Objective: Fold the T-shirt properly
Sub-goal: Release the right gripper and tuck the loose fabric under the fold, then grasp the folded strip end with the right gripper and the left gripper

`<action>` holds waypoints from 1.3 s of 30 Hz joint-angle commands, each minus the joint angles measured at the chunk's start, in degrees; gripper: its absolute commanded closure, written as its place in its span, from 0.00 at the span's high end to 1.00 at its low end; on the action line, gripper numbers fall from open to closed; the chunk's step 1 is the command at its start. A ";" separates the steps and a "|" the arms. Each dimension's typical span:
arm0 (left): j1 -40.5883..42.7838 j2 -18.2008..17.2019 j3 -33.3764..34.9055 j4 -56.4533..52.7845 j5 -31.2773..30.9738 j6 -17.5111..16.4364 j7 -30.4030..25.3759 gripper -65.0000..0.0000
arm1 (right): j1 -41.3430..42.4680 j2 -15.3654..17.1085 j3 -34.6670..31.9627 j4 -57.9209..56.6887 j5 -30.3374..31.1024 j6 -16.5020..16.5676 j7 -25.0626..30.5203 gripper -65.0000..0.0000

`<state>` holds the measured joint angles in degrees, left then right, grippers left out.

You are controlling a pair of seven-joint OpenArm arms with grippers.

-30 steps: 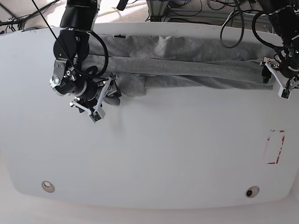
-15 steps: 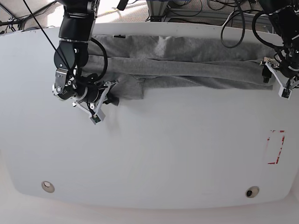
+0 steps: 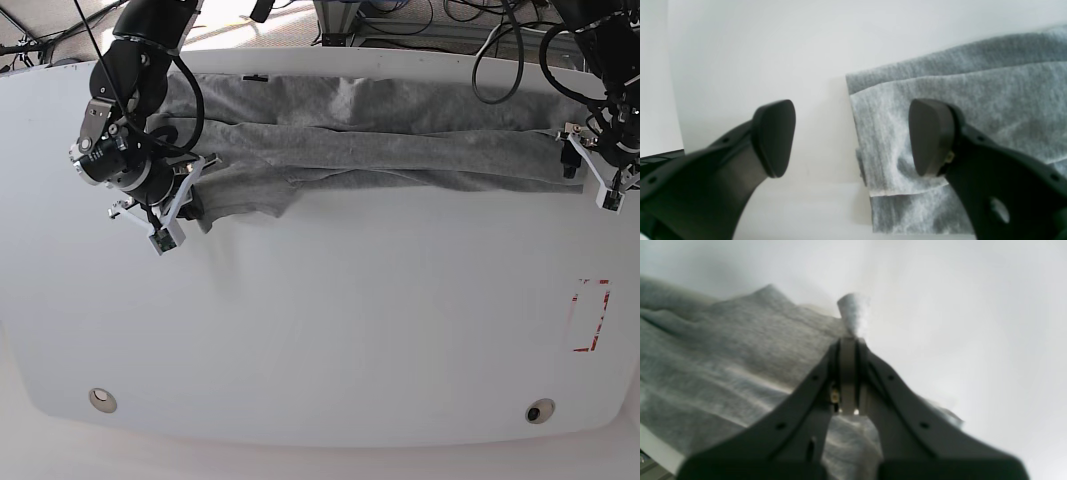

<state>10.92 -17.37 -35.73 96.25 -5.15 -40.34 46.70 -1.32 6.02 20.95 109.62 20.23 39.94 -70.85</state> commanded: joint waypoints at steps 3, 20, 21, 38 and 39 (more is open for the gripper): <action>-0.50 -1.05 -0.27 0.85 -0.52 0.34 -1.03 0.75 | -3.21 0.35 3.09 3.48 4.08 0.06 -0.05 0.00; -0.59 -1.14 -0.19 -2.75 -0.52 0.34 -1.20 0.75 | -13.67 0.62 13.73 4.62 12.17 0.06 -0.14 0.00; -0.59 -1.14 -0.19 -2.75 -0.52 0.34 -1.20 0.75 | -14.11 0.62 13.91 4.62 12.17 0.06 -0.14 0.00; -2.52 -1.05 -0.54 -1.08 -1.05 0.34 -0.85 0.75 | -21.05 2.81 23.84 6.73 15.60 0.06 0.04 0.61; -2.61 -1.05 -0.54 -1.08 -1.14 0.34 -0.85 0.75 | -20.79 2.90 24.28 6.73 17.44 0.06 -0.05 0.61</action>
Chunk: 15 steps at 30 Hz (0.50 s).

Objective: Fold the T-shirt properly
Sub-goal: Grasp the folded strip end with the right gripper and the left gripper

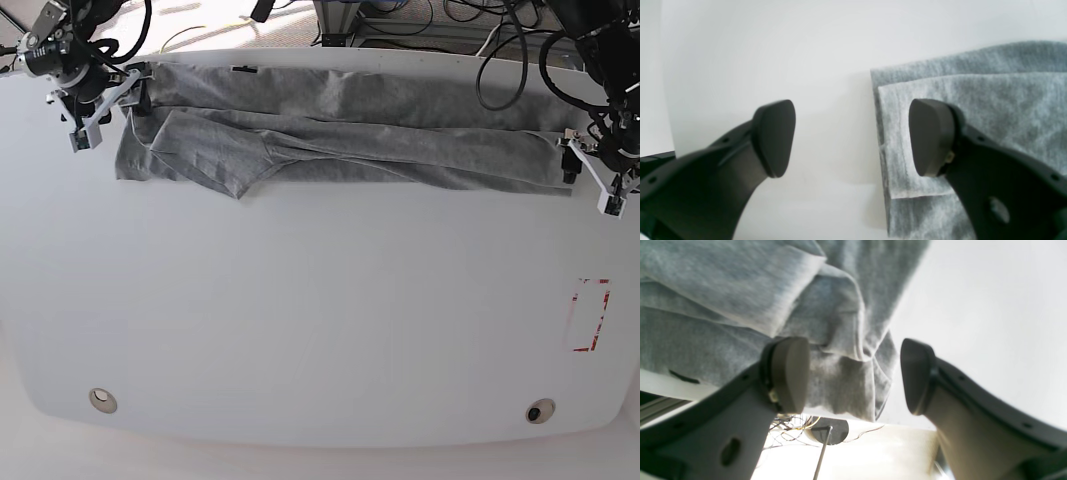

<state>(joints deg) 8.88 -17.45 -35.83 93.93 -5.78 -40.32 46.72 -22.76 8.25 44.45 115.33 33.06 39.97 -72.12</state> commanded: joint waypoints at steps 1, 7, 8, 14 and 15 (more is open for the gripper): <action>-0.93 -0.96 -0.43 1.23 -1.30 0.32 -0.87 0.75 | 0.74 0.67 1.14 1.02 7.51 0.03 1.22 0.60; -1.72 -0.96 -2.63 1.15 -8.94 0.32 2.73 0.75 | 0.65 2.17 -3.00 0.94 19.64 0.03 1.13 0.60; -1.90 -0.96 -4.03 0.97 -10.26 0.32 3.96 0.75 | 0.83 2.25 -5.28 0.94 19.91 0.03 1.13 0.60; -3.83 -0.96 -6.76 0.80 -16.15 0.32 8.09 0.76 | 2.68 1.81 -13.54 -1.79 18.06 0.03 1.57 0.23; -3.83 -0.96 -7.55 0.80 -17.12 0.32 8.89 0.76 | 2.68 1.73 -14.25 -2.76 17.53 0.03 1.74 0.17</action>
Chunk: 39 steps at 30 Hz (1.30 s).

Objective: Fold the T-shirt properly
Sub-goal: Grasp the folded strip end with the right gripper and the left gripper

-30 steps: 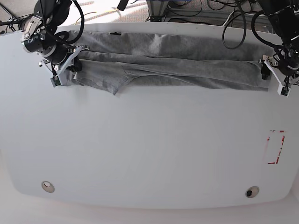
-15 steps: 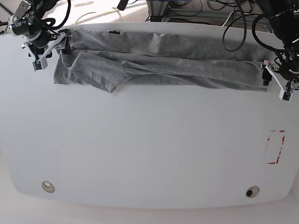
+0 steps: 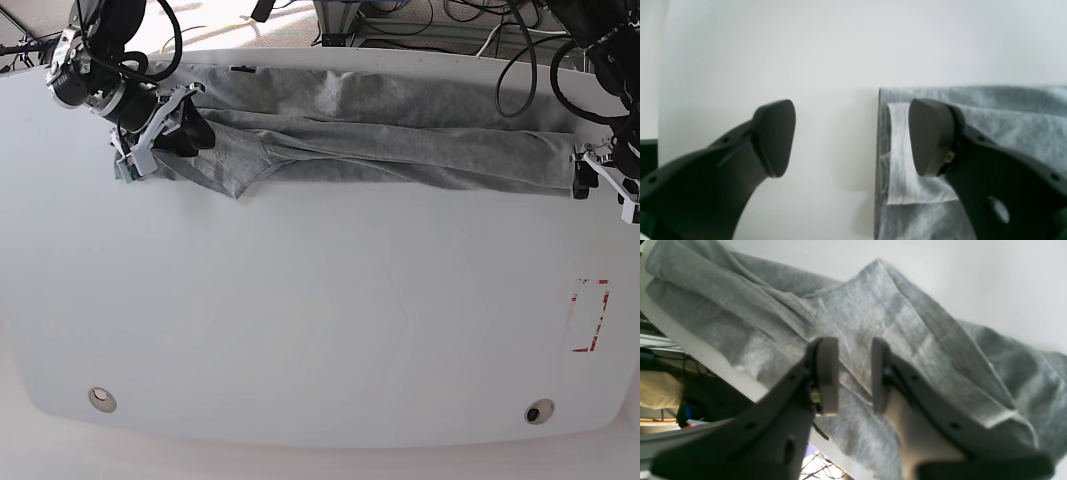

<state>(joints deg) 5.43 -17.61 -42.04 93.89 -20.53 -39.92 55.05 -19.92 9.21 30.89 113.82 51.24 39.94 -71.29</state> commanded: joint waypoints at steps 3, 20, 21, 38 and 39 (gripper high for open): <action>-0.73 -0.72 -5.30 -0.66 -5.97 -0.08 3.72 0.76 | 1.86 0.77 -3.33 -5.20 -3.64 0.06 2.85 0.11; 5.60 -2.48 -4.42 -8.83 -21.00 -0.08 5.04 0.91 | 8.36 0.59 -10.98 -17.34 -23.24 0.06 9.18 0.19; 5.69 -2.39 -4.33 -9.27 -20.92 -0.08 5.04 0.91 | 8.45 0.59 -10.89 -17.34 -23.24 0.06 9.18 0.19; 5.34 -2.04 -1.34 -16.83 -19.07 -0.08 4.95 0.82 | 8.45 0.68 -10.81 -16.98 -23.77 0.06 9.35 0.19; 5.34 -1.52 -0.73 -16.83 -18.98 -0.08 4.95 0.75 | 8.45 0.68 -10.81 -16.90 -23.42 0.06 9.70 0.19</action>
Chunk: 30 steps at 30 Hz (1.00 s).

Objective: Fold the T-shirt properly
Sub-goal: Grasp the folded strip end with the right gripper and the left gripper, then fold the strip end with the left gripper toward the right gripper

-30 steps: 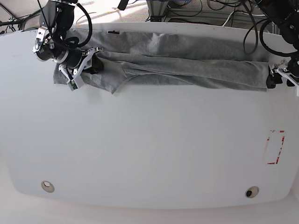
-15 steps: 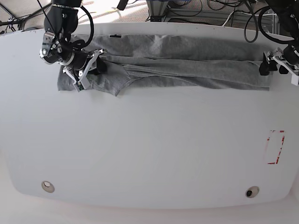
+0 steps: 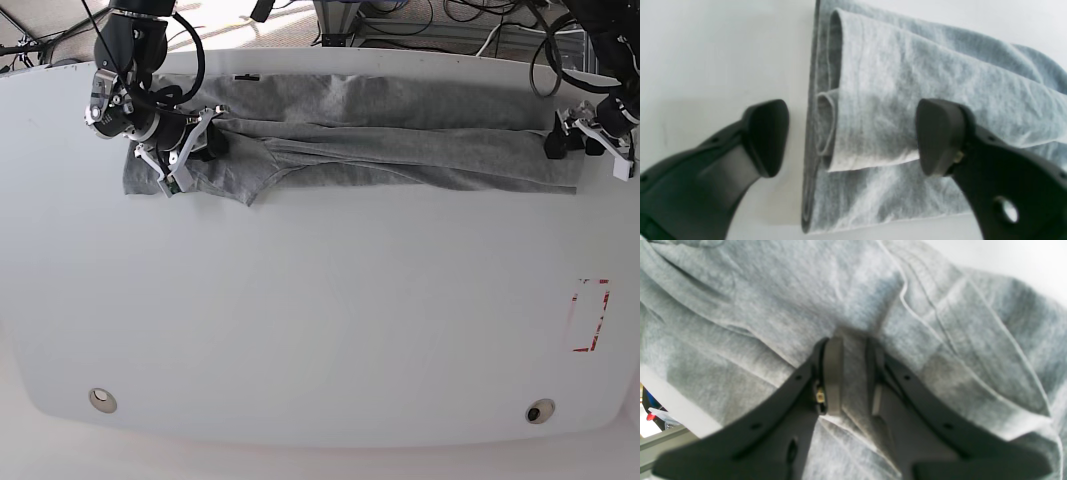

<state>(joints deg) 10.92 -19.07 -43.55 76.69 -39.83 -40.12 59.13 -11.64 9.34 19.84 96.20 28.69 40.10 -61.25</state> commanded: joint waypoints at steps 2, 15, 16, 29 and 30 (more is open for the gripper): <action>-0.15 0.13 2.36 0.37 0.32 0.12 0.78 0.54 | -0.01 0.55 0.25 0.81 -0.86 -0.10 0.11 0.19; 1.35 0.30 5.44 10.13 0.14 0.12 0.69 0.00 | 0.17 0.55 0.25 0.72 -1.21 -0.10 0.37 0.19; 2.40 0.30 5.53 13.38 -0.03 0.12 0.69 0.00 | 0.17 0.55 0.25 0.72 -1.21 -0.10 0.37 0.19; 7.50 -0.14 23.73 38.08 -0.12 0.12 0.87 0.00 | 0.17 0.55 0.25 0.63 -1.21 -0.10 0.37 0.19; 6.97 -0.05 25.66 38.08 -0.12 0.12 0.87 0.00 | 0.17 0.55 0.25 0.63 -1.21 -0.10 0.37 0.19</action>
<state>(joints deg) 18.87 -18.39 -19.94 113.89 -39.53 -39.94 61.06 -11.66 9.37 19.88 96.25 28.27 40.10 -60.51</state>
